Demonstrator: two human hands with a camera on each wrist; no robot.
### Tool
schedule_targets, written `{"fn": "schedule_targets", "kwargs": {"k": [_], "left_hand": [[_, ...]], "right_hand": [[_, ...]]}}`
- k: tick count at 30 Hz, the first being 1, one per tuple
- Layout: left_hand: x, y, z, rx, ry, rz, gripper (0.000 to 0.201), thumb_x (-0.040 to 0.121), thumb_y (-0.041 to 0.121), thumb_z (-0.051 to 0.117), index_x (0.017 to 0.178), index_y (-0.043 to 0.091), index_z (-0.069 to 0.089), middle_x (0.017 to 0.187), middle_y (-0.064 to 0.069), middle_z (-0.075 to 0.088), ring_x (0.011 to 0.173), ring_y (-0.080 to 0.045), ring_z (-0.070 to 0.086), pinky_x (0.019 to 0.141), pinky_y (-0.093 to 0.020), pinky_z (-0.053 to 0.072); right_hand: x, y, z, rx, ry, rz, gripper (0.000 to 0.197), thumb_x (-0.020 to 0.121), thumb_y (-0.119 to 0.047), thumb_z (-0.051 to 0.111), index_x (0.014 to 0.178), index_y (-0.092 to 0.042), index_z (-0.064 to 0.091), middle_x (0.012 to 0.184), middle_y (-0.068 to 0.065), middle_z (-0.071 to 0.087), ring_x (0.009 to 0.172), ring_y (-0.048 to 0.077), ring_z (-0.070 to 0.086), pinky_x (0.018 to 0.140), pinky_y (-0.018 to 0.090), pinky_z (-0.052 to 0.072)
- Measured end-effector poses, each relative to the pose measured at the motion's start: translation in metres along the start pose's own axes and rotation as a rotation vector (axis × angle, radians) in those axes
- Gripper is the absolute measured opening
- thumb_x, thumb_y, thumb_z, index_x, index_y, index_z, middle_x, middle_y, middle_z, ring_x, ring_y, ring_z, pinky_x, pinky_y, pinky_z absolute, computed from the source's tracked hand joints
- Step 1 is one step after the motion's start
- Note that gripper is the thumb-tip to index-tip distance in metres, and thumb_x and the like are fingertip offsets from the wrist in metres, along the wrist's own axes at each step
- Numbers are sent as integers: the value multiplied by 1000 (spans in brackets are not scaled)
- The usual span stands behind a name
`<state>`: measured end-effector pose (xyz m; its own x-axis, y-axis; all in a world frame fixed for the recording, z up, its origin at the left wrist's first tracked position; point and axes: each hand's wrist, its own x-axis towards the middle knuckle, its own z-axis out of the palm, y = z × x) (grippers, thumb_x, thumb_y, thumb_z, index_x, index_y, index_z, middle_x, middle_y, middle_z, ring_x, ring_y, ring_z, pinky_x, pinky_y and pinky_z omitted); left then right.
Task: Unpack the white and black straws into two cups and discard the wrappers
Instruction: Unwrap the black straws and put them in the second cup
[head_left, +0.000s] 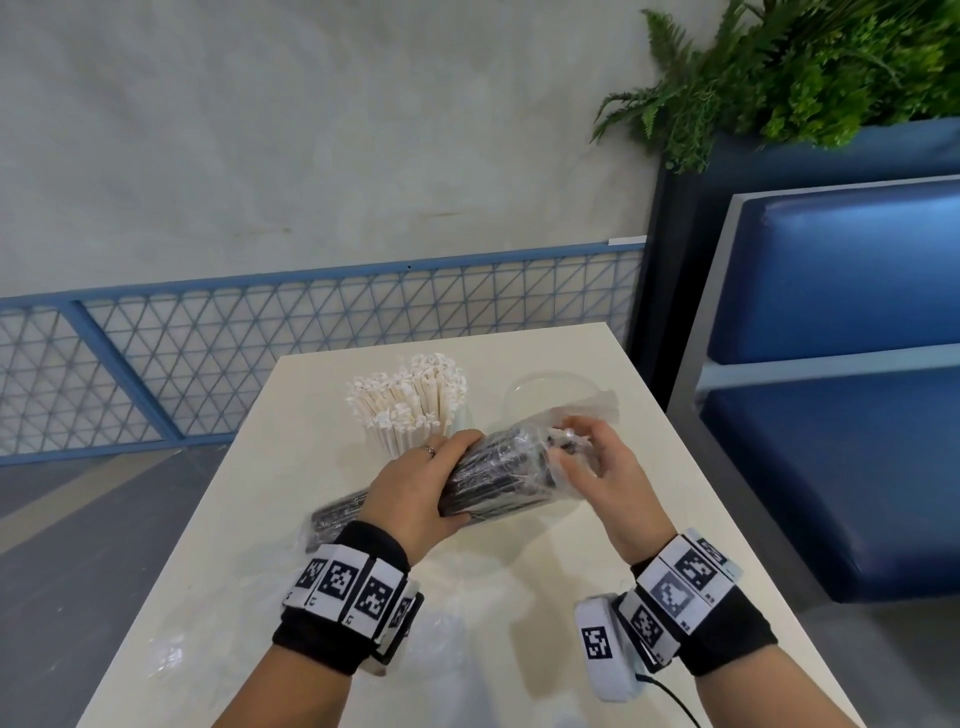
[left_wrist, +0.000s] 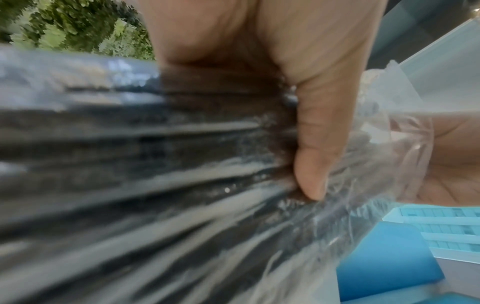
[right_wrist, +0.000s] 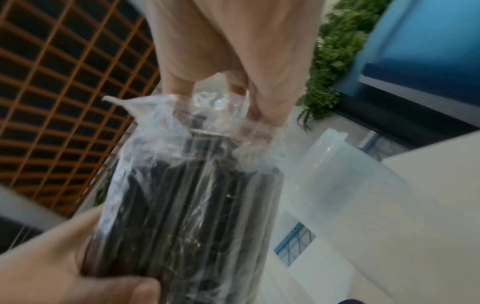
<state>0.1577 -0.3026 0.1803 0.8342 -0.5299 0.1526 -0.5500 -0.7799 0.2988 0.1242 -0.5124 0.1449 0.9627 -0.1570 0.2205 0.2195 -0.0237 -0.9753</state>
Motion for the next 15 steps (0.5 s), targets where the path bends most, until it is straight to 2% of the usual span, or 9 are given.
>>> {"fn": "schedule_targets", "kwargs": {"k": [1,3,5,7,8,11,13,15], "left_hand": [[0,1,-1,15,-4,11,75,73,29,72,136,31,31,118,5,52,102,-16,54,80,-24,41],[1,2,-2,32,4,35,73,73,27,73,135,30,34,115,4,53,99,-18,55,78,-26,41],[1,5,-3,32,14,50,71,73,27,73,134,29,36,113,3,54,97,-20,56,76,-27,41],[2,8,-3,33,20,53,71,73,28,72,134,29,36,112,3,54,96,-20,55,75,-27,39],[3,9,-3,33,24,54,71,73,28,72,134,29,36,112,3,54,96,-20,55,75,-27,39],[3,10,-4,39,12,53,73,73,29,72,135,30,34,114,4,53,98,-19,55,77,-27,40],[3,11,-4,16,-8,46,75,73,30,73,136,31,32,116,5,52,100,-18,54,79,-26,39],[3,13,-4,-7,-26,51,77,71,33,73,135,31,31,117,6,51,100,-17,53,78,-26,39]], "right_hand": [[0,0,0,-58,-44,15,30,82,-29,68,110,-29,56,108,-7,61,101,14,59,87,23,47],[2,1,0,-55,-94,40,43,74,-43,68,112,-28,57,110,1,65,100,19,62,91,35,49],[3,3,1,-37,-37,57,49,67,-56,70,105,-27,62,106,10,66,95,27,64,92,52,49],[4,7,2,-32,12,60,52,62,-65,71,101,-30,63,101,14,65,91,31,63,87,61,48],[4,8,3,-41,13,40,49,65,-60,71,102,-29,62,103,15,64,93,31,64,87,60,48],[3,4,7,-97,29,-6,35,76,-31,64,108,-20,60,109,11,65,100,26,65,89,53,51],[4,6,7,-100,74,-37,21,81,-16,65,102,-16,64,101,9,67,93,27,66,84,53,53],[3,8,9,-73,141,-29,15,83,-3,64,90,-16,66,87,9,67,81,34,64,78,57,53]]}}
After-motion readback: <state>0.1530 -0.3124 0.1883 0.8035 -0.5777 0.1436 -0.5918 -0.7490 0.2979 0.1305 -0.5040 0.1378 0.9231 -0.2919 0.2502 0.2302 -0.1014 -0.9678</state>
